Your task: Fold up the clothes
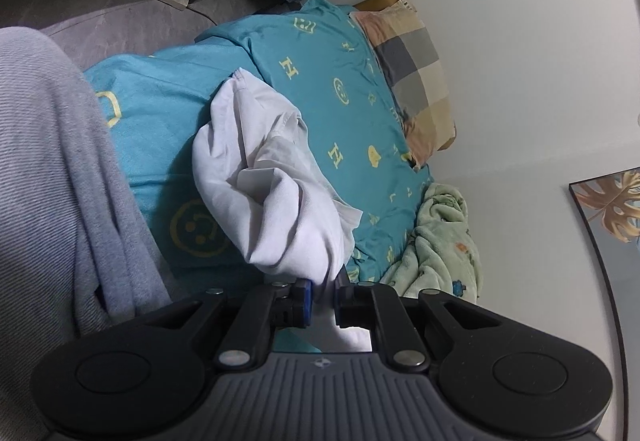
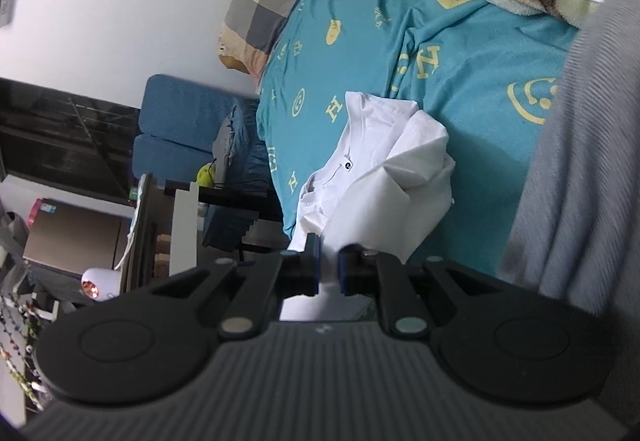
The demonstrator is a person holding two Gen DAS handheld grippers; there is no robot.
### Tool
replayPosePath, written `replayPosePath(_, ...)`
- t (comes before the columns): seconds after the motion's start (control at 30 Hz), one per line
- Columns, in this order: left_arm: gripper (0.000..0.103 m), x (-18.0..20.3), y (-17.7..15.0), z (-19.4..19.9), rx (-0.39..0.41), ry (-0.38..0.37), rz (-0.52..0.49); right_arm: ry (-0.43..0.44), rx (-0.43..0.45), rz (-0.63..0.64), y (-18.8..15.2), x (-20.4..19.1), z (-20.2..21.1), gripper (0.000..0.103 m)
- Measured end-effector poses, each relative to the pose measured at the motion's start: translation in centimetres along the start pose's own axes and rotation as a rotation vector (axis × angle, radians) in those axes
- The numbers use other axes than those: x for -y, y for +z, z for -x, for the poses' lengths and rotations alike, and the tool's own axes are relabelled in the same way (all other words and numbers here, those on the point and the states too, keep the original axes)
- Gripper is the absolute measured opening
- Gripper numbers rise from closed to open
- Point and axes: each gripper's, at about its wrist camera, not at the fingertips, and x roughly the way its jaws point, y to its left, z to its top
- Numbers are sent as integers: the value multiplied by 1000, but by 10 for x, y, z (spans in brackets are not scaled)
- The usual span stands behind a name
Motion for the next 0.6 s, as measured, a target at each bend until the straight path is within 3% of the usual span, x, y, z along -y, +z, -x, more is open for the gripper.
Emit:
replayPosePath(0.27, 11, 19, 33, -35, 1, 6, 9, -15, -17, -39, 31, -12, -37, 12)
replayPosePath(0.6, 12, 32, 111, -125, 4, 44, 40, -84, -28, -47, 80, -33, -127, 12)
